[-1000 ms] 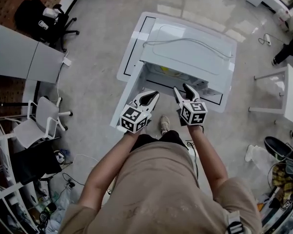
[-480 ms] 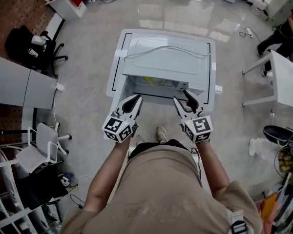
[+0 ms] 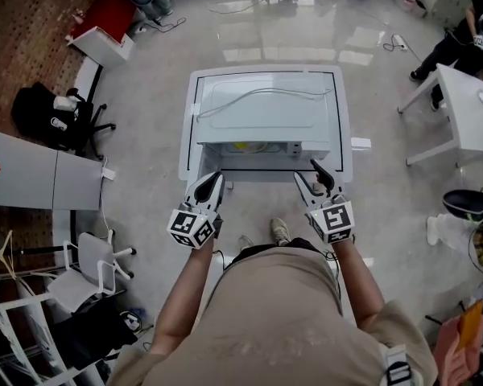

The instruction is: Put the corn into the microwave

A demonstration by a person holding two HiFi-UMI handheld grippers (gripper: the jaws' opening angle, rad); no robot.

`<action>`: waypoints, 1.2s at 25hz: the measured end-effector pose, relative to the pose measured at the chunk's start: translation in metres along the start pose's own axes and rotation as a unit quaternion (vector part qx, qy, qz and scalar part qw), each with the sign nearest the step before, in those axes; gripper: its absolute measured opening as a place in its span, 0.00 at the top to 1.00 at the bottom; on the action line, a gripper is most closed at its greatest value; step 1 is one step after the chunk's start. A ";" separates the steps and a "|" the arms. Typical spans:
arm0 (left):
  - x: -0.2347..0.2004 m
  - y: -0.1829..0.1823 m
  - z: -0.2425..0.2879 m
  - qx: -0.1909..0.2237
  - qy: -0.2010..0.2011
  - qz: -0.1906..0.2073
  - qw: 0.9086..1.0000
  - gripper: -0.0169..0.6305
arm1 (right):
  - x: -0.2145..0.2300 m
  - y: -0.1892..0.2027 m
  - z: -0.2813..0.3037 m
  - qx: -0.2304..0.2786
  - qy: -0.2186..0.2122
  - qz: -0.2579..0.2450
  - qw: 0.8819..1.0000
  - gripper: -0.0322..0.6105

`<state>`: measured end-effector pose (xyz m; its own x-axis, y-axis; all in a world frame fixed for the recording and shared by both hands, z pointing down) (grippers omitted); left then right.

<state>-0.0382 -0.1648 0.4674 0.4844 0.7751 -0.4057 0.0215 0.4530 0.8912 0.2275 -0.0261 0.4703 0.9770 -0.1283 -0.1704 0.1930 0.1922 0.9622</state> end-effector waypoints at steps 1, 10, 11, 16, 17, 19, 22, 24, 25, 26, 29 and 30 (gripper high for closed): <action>-0.002 0.001 0.002 -0.003 -0.003 0.003 1.000 0.97 | 0.001 0.003 0.000 -0.001 0.005 -0.002 1.000 0.64; -0.012 0.034 0.005 -0.010 -0.020 0.003 1.000 0.97 | 0.005 0.045 -0.008 -0.024 0.025 0.000 0.999 0.64; -0.014 0.037 0.005 -0.014 -0.023 0.005 1.000 0.97 | 0.005 0.050 -0.008 -0.028 0.026 0.001 0.999 0.64; -0.019 0.054 0.003 -0.029 -0.040 -0.003 0.999 0.97 | 0.003 0.067 -0.009 -0.047 0.025 0.011 0.999 0.64; -0.020 0.057 0.002 -0.032 -0.043 -0.005 0.999 0.97 | 0.002 0.070 -0.010 -0.050 0.024 0.012 0.998 0.64; -0.020 0.063 0.001 -0.037 -0.045 -0.008 0.998 0.97 | 0.000 0.074 -0.011 -0.055 0.020 0.015 0.998 0.64; -0.020 0.070 -0.001 -0.044 -0.045 -0.013 0.998 0.97 | -0.003 0.078 -0.012 -0.068 0.019 0.015 0.997 0.65; -0.021 0.073 -0.002 -0.048 -0.044 -0.020 0.998 0.97 | -0.005 0.079 -0.013 -0.085 0.028 -0.005 0.996 0.66; -0.022 0.074 -0.003 -0.050 -0.043 -0.024 0.998 0.97 | -0.006 0.078 -0.013 -0.089 0.030 -0.014 0.995 0.68; -0.022 0.075 -0.003 -0.051 -0.043 -0.026 0.997 0.97 | -0.007 0.077 -0.013 -0.091 0.030 -0.019 0.995 0.69; -0.023 0.074 -0.005 -0.049 -0.043 -0.028 0.997 0.97 | -0.011 0.072 -0.013 -0.083 0.023 -0.032 0.996 0.73; -0.024 0.074 -0.006 -0.046 -0.044 -0.029 0.998 0.97 | -0.013 0.071 -0.012 -0.079 0.021 -0.034 0.996 0.74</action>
<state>-0.0536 -0.1468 0.5417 0.5596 0.7070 -0.4324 -0.0270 0.5370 0.8431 0.2297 0.0010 0.5386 0.9634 -0.1067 -0.2460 0.2678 0.3360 0.9030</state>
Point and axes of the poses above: the fingertips, and each gripper's own axes: z forward along the fingers, x to its right, y out of its underside, the point moved 8 cm from there along -z, backward along the fingers, and after that the axes turned 12 degrees about -z, right-handed, at the moved point
